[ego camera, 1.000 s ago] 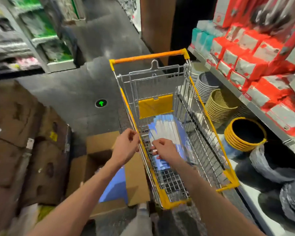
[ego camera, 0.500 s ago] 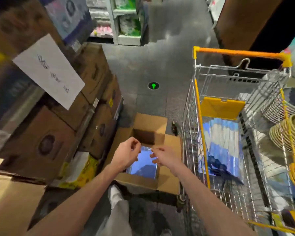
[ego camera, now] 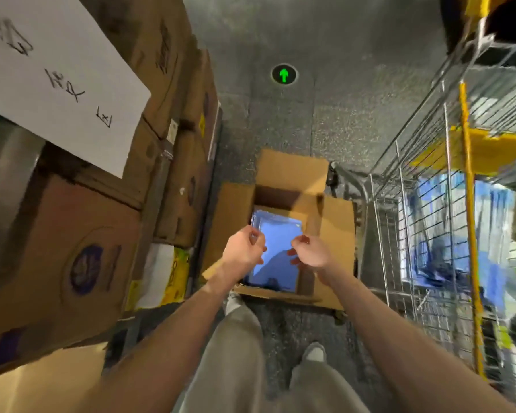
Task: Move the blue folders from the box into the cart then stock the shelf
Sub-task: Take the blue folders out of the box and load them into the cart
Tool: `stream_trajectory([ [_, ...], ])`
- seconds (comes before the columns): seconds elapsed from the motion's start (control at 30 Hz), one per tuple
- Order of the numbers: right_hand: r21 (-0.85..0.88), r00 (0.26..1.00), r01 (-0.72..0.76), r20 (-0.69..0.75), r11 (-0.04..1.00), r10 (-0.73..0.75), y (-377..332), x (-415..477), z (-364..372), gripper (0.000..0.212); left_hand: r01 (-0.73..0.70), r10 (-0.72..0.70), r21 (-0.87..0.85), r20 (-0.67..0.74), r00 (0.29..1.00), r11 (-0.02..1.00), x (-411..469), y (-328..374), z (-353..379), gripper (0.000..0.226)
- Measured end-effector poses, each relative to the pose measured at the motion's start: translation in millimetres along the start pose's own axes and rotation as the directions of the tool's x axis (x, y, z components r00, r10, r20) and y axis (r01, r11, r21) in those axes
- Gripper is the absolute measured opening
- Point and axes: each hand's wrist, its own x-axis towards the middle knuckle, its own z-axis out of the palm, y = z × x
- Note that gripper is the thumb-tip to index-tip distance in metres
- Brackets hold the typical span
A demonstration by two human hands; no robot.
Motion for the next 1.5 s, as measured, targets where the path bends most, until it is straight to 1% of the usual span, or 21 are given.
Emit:
stream_trajectory([
  [0.07, 0.048, 1.000, -0.021, -0.020, 0.999, 0.022, -1.2, 18.2, 3.3, 0.013, 0.033, -0.033, 0.000, 0.045, 0.998, 0.999, 21.9, -11.0, 4.8, 0.023],
  [0.17, 0.017, 0.999, -0.018, -0.041, 1.000, 0.019, 2.6, 46.5, 6.3, 0.013, 0.084, -0.092, 0.063, 0.119, 0.989, 0.994, 46.6, -26.1, 18.6, 0.025],
  [0.27, 0.028, 0.998, -0.060, -0.008, 0.998, 0.060, 19.2, 90.0, 16.6, 0.013, 0.110, -0.138, 0.151, 0.184, 0.973, 0.982, 75.2, -51.0, 39.4, 0.025],
  [0.33, 0.056, 0.995, -0.104, 0.010, 0.993, 0.103, 33.4, 119.0, 24.9, 0.007, 0.128, -0.167, 0.184, 0.216, 0.962, 0.975, 96.3, -73.5, 55.2, 0.029],
  [0.37, 0.076, 0.992, -0.127, 0.023, 0.989, 0.126, 46.6, 138.3, 31.5, 0.007, 0.147, -0.191, 0.200, 0.226, 0.955, 0.969, 108.3, -89.6, 65.2, 0.031],
  [0.4, 0.090, 0.990, -0.139, 0.026, 0.986, 0.137, 54.8, 155.0, 34.5, 0.015, 0.163, -0.210, 0.208, 0.232, 0.950, 0.965, 120.9, -99.8, 72.1, 0.032],
  [0.47, 0.057, 0.983, -0.163, 0.091, 0.985, 0.157, 79.4, 190.0, 47.5, 0.023, 0.196, -0.244, 0.208, 0.241, 0.939, 0.958, 143.2, -123.8, 89.9, 0.034],
  [0.53, -0.006, 0.978, -0.171, 0.118, 0.985, 0.171, 102.3, 224.1, 58.6, 0.024, 0.197, -0.255, 0.228, 0.265, 0.930, 0.954, 167.7, -145.5, 108.7, 0.042],
  [0.6, -0.026, 0.966, -0.219, 0.136, 0.975, 0.220, 128.2, 256.4, 69.0, 0.022, 0.212, -0.285, 0.268, 0.273, 0.919, 0.940, 193.3, -169.2, 131.0, 0.049],
  [0.7, -0.004, 0.928, -0.338, 0.164, 0.941, 0.334, 165.4, 299.6, 86.9, 0.008, 0.272, -0.338, 0.267, 0.244, 0.909, 0.925, 229.9, -206.8, 167.2, 0.058],
  [0.73, 0.003, 0.927, -0.347, 0.154, 0.938, 0.342, 181.1, 317.0, 93.6, 0.009, 0.293, -0.351, 0.251, 0.229, 0.908, 0.923, 242.5, -220.6, 182.0, 0.061],
  [0.83, -0.017, 0.942, -0.300, 0.151, 0.954, 0.299, 217.0, 355.8, 105.5, 0.030, 0.337, -0.393, 0.264, 0.200, 0.898, 0.904, 268.3, -256.1, 216.5, 0.066],
  [0.9, 0.007, 0.950, -0.274, 0.157, 0.962, 0.270, 230.8, 376.5, 112.3, 0.039, 0.312, -0.383, 0.324, 0.185, 0.905, 0.893, 279.7, -278.7, 233.8, 0.069],
  [0.97, 0.020, 0.957, -0.256, 0.147, 0.966, 0.251, 242.5, 395.3, 118.4, 0.038, 0.284, -0.369, 0.361, 0.191, 0.910, 0.888, 289.5, -298.7, 249.3, 0.073],
  [1.03, 0.002, 0.964, -0.236, 0.129, 0.972, 0.233, 256.6, 413.8, 124.2, 0.029, 0.299, -0.384, 0.362, 0.192, 0.903, 0.883, 298.6, -314.5, 261.3, 0.078],
  [1.1, -0.013, 0.964, -0.238, 0.119, 0.971, 0.238, 271.2, 427.4, 128.9, 0.024, 0.328, -0.386, 0.336, 0.120, 0.915, 0.883, 303.7, -326.1, 270.7, 0.079],
  [1.23, -0.004, 0.962, -0.251, 0.111, 0.968, 0.250, 289.4, 438.6, 132.9, 0.026, 0.271, -0.248, 0.293, -0.113, 0.962, 0.917, 292.5, -333.7, 285.2, 0.063],
  [1.27, -0.011, 0.962, -0.250, 0.111, 0.968, 0.250, 293.8, 440.3, 133.8, 0.026, 0.279, -0.242, 0.282, -0.159, 0.957, 0.918, 290.3, -333.4, 287.7, 0.062],
  [1.37, -0.039, 0.961, -0.253, 0.107, 0.967, 0.256, 302.7, 441.9, 138.1, 0.027, 0.375, -0.319, 0.263, -0.231, 0.919, 0.889, 292.2, -328.8, 290.3, 0.066],
  [1.43, -0.060, 0.965, -0.237, 0.104, 0.970, 0.242, 305.9, 445.1, 141.9, 0.029, 0.363, -0.308, 0.323, -0.209, 0.928, 0.874, 295.4, -324.1, 289.9, 0.074],
  [1.5, -0.078, 0.971, -0.215, 0.088, 0.974, 0.221, 308.2, 449.2, 144.6, 0.031, 0.306, -0.277, 0.390, -0.131, 0.952, 0.869, 294.7, -320.8, 290.6, 0.081],
])
